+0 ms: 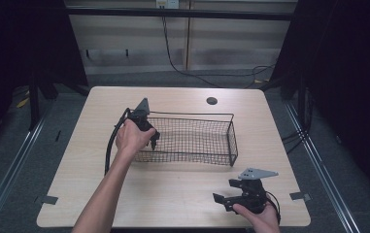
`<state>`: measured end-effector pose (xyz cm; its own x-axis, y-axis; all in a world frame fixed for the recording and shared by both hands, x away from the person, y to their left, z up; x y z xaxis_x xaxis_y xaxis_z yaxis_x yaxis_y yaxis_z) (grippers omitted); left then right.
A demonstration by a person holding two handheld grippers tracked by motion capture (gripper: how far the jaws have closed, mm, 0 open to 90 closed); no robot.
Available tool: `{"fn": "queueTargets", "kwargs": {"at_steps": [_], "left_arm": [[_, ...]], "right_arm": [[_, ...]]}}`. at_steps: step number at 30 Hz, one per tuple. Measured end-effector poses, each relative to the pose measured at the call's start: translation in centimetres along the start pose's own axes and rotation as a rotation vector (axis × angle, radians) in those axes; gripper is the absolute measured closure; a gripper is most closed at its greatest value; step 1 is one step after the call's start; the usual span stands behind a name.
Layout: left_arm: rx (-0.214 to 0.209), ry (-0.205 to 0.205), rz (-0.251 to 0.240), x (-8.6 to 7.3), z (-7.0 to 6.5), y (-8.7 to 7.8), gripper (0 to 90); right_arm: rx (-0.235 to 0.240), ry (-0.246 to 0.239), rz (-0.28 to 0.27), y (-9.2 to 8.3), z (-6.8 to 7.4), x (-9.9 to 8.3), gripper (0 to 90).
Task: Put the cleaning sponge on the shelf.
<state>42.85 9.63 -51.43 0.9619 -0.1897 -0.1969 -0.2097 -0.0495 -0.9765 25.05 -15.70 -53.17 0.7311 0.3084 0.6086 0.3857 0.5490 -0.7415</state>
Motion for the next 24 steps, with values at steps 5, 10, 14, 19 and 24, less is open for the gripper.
{"fn": "queueTargets", "kwargs": {"at_steps": [5,10,14,19,24], "left_arm": [[-0.014,0.003,-0.024,0.0,0.2,-0.4,18.7],[-0.074,0.029,-0.064,-0.1,-0.3,-1.6,18.6],[-0.09,0.046,-0.101,-0.1,-0.2,-2.3,22.6],[-0.107,0.074,-0.084,-0.5,0.0,-2.6,21.6],[-0.118,0.116,-0.077,-0.9,0.4,-3.0,21.4]], "right_arm": [[0.0,0.0,0.001,0.0,0.0,0.0,14.6],[-0.001,0.004,0.003,0.0,0.0,0.0,14.6],[-0.002,0.002,0.003,0.0,0.0,0.0,14.6],[0.0,0.005,0.004,0.0,0.0,0.0,14.6],[0.0,0.003,0.002,0.1,0.0,0.0,14.6]]}}
Point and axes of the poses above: each handheld gripper's, and its own axes: y roughly forward along the jaws, x roughly out of its top, z roughly to its left, the point moved 10 cm from there along y, roughly forward along the jaws, and after that the axes turned 9 degrees about z, right-handed, at the moved point
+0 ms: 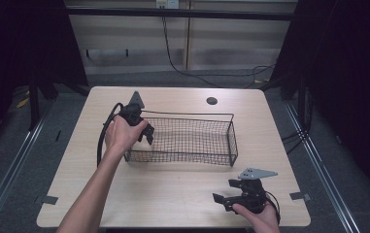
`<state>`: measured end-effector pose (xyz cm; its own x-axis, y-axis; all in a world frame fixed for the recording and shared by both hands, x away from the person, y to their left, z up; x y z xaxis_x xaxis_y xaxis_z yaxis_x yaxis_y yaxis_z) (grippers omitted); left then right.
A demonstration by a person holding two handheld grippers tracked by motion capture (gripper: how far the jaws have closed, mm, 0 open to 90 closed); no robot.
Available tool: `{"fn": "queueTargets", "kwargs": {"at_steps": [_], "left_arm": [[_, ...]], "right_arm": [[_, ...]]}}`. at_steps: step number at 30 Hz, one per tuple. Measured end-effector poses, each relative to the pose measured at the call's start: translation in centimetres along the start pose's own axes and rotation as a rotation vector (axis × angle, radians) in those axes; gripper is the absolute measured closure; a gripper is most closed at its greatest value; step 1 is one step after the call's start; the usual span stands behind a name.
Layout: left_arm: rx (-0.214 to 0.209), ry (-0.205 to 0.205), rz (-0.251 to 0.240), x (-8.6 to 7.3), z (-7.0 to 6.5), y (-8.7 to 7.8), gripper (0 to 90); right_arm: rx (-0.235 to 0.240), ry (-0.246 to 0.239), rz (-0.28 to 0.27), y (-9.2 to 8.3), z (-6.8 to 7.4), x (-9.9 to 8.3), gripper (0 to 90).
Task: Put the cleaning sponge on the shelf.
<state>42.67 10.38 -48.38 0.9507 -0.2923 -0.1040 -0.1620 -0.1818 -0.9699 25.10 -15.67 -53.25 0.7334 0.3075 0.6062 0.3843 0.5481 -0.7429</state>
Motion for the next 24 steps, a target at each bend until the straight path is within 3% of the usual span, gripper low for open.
{"fn": "queueTargets", "kwargs": {"at_steps": [2,3,4,7,9,11,17,19,21,24], "left_arm": [[-0.017,0.017,0.0,-0.1,-0.1,-0.2,20.7],[-0.031,0.062,0.004,-0.3,-0.1,-0.4,20.2],[-0.031,0.062,0.004,-0.3,-0.1,-0.4,20.1],[-0.041,0.124,-0.027,-0.6,0.0,-0.9,20.3],[-0.043,0.136,-0.039,-0.6,0.1,-1.0,20.2],[-0.06,0.186,-0.056,-1.0,0.2,-1.3,20.2],[-0.083,0.241,-0.086,-1.7,0.5,-1.7,20.3],[-0.075,0.279,-0.108,-2.2,0.8,-2.1,22.0],[-0.078,0.285,-0.118,-2.4,0.9,-2.3,22.1],[-0.107,0.346,-0.185,-3.1,0.7,-3.2,22.0]], "right_arm": [[-0.001,0.0,0.0,0.0,0.0,0.0,14.6],[-0.001,0.001,0.0,0.0,0.0,0.0,14.6],[-0.001,0.001,0.0,0.0,0.0,0.0,14.6],[0.0,0.003,0.002,0.0,0.0,0.0,14.6],[0.0,0.003,0.001,0.0,0.0,0.0,14.6],[0.0,0.002,0.001,0.0,0.0,0.0,14.6],[-0.002,0.003,0.001,0.0,-0.1,0.0,14.6],[-0.002,0.007,0.005,0.0,0.0,0.0,14.6],[-0.001,0.008,0.007,0.1,0.0,0.0,14.6],[-0.003,0.009,0.009,0.1,0.0,0.0,14.6]]}}
Point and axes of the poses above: each handheld gripper's, and its own axes: y roughly forward along the jaws, x roughly out of its top, z roughly to its left, the point moved 10 cm from there along y, roughly forward along the jaws, and after that the axes turned 9 degrees about z, right-handed, at the moved point
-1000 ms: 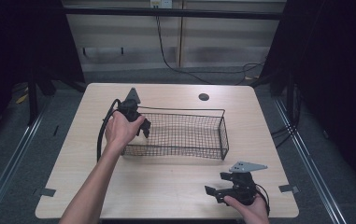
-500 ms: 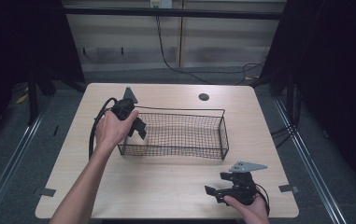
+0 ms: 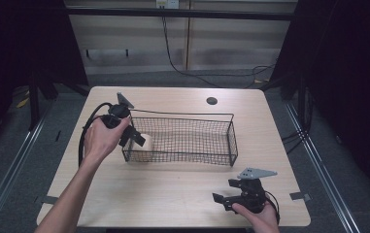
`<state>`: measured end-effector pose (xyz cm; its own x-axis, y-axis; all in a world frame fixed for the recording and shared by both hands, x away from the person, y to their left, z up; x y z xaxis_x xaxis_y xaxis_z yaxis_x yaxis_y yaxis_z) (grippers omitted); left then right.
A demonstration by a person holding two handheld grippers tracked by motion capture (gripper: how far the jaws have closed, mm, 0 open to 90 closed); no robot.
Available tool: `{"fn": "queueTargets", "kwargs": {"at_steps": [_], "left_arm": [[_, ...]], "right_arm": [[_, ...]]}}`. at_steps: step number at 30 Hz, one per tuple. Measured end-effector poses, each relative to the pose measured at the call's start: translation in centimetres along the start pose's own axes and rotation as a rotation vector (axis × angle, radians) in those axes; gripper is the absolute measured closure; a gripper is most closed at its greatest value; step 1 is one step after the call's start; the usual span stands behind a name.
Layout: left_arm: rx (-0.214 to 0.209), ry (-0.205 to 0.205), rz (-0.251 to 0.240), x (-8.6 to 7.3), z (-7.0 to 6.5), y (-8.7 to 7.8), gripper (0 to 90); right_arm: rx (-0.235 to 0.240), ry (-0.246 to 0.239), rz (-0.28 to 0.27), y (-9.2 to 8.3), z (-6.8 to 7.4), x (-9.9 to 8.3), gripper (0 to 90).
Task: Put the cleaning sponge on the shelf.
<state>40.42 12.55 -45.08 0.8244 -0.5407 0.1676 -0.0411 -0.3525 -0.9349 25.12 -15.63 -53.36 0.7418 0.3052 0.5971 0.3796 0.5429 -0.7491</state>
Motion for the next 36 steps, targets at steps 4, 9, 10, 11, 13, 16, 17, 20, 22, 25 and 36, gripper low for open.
{"fn": "queueTargets", "kwargs": {"at_steps": [4,9,10,11,13,16,17,20,22,25,36], "left_arm": [[-0.021,0.054,-0.047,-0.9,-0.4,-0.4,22.0],[-0.048,0.087,-0.081,-1.7,-0.2,-0.3,22.0],[-0.051,0.088,-0.094,-1.9,-0.1,-0.2,21.9],[-0.052,0.091,-0.1,-2.1,-0.1,-0.2,21.9],[-0.048,0.093,-0.122,-2.5,0.0,-0.3,21.8],[-0.042,0.099,-0.151,-3.2,0.1,-0.6,20.4],[-0.047,0.1,-0.166,-3.7,0.1,-0.7,20.2],[-0.048,0.096,-0.2,-4.3,0.2,-0.8,20.0],[-0.052,0.101,-0.196,-4.6,0.2,-0.8,19.6],[-0.027,0.109,-0.204,-5.5,0.2,-0.8,20.8],[0.011,0.115,-0.263,-7.7,0.0,-1.0,20.7]], "right_arm": [[0.0,0.003,0.0,0.0,0.0,0.0,14.6],[-0.003,-0.001,-0.002,0.0,-0.1,0.0,14.6],[-0.004,0.0,-0.003,0.1,-0.1,0.0,14.6],[-0.004,0.0,-0.003,0.1,-0.1,0.0,14.6],[-0.007,-0.001,-0.002,0.1,-0.1,0.0,14.6],[-0.008,0.0,-0.003,0.1,-0.1,0.0,14.6],[-0.006,0.001,-0.004,0.1,-0.1,0.0,14.6],[-0.007,0.002,-0.004,0.0,-0.2,0.0,14.6],[-0.008,0.001,-0.003,0.0,-0.2,0.0,14.6],[-0.008,0.001,-0.005,0.0,-0.2,0.0,14.6],[-0.01,0.005,-0.004,0.0,-0.2,0.0,14.6]]}}
Point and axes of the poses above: each handheld gripper's, and its own axes: y roughly forward along the jaws, x roughly out of its top, z roughly to its left, the point moved 10 cm from there along y, roughly forward along the jaws, and after that the axes turned 9 degrees about z, right-handed, at the moved point
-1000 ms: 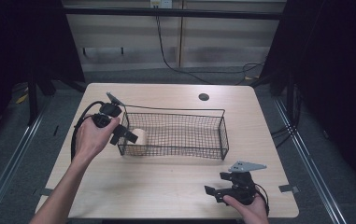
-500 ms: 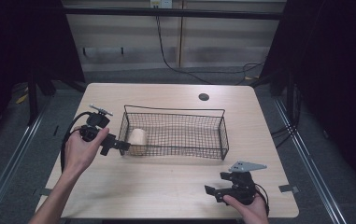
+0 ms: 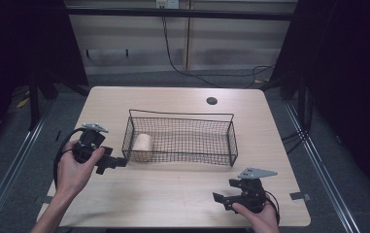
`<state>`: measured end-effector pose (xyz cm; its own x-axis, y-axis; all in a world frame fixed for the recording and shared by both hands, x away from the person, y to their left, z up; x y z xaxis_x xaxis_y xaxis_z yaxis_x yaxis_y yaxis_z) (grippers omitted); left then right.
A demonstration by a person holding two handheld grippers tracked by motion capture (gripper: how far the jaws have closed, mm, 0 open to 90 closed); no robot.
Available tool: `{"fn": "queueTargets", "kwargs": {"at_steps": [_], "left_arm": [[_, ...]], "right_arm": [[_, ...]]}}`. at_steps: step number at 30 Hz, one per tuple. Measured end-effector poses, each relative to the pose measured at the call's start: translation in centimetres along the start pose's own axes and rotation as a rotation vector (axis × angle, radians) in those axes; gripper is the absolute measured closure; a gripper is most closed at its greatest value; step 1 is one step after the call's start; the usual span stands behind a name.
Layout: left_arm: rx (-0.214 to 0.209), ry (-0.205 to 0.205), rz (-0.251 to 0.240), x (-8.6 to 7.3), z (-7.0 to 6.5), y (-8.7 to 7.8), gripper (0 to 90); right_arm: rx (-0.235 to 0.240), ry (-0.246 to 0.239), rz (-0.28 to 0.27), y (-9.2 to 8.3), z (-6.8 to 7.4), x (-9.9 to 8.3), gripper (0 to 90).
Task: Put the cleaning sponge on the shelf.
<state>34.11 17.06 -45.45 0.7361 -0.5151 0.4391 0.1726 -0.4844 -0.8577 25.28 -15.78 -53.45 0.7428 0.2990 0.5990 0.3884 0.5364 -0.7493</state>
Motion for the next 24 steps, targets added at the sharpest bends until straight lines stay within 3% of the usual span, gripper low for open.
{"fn": "queueTargets", "kwargs": {"at_steps": [3,4,5,6,9,10,12,14,15,17,19,24], "left_arm": [[0.009,-0.011,0.008,-1.3,0.0,0.3,20.6],[-0.02,-0.015,0.01,-2.2,-0.3,0.9,20.7],[-0.02,-0.015,0.01,-2.2,-0.3,0.9,20.6],[0.008,-0.018,0.013,-3.1,-0.1,1.6,20.6],[0.017,-0.014,0.029,-3.9,0.0,1.9,20.6],[0.052,-0.003,0.029,-4.2,0.1,2.0,20.6],[0.033,-0.018,0.011,-4.8,-0.1,2.1,20.6],[0.057,-0.028,-0.018,-5.6,0.0,2.1,20.2],[0.056,-0.055,-0.012,-6.7,0.0,2.1,18.8],[0.048,-0.055,-0.015,-7.3,-0.1,2.1,18.7],[0.034,-0.066,-0.021,-9.0,-0.2,2.4,18.6],[0.025,-0.057,-0.036,-9.3,-0.3,2.6,18.6]], "right_arm": [[0.002,-0.001,-0.002,0.0,0.0,0.0,14.7],[0.002,0.003,0.0,0.0,0.0,0.0,14.6],[0.002,0.003,0.0,0.0,0.0,0.0,14.6],[0.0,0.005,0.002,0.0,-0.1,0.0,14.6],[0.001,0.005,0.002,0.0,0.0,0.0,14.6],[0.001,0.007,0.003,0.1,-0.1,0.0,14.7],[-0.004,0.005,0.004,0.1,-0.2,0.1,14.9],[-0.009,0.008,0.005,0.1,-0.2,0.0,15.3],[-0.014,0.008,0.01,0.1,-0.2,-0.1,15.3],[-0.018,0.007,0.012,0.1,-0.3,-0.1,15.4],[-0.028,0.001,0.015,0.1,-0.3,-0.2,16.6],[-0.047,0.001,0.024,0.3,-0.7,-0.2,16.9]]}}
Point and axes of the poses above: each handheld gripper's, and its own axes: y roughly forward along the jaws, x roughly out of its top, z roughly to its left, the point moved 10 cm from there along y, roughly forward along the jaws, and after that the axes turned 9 degrees about z, right-handed, at the moved point
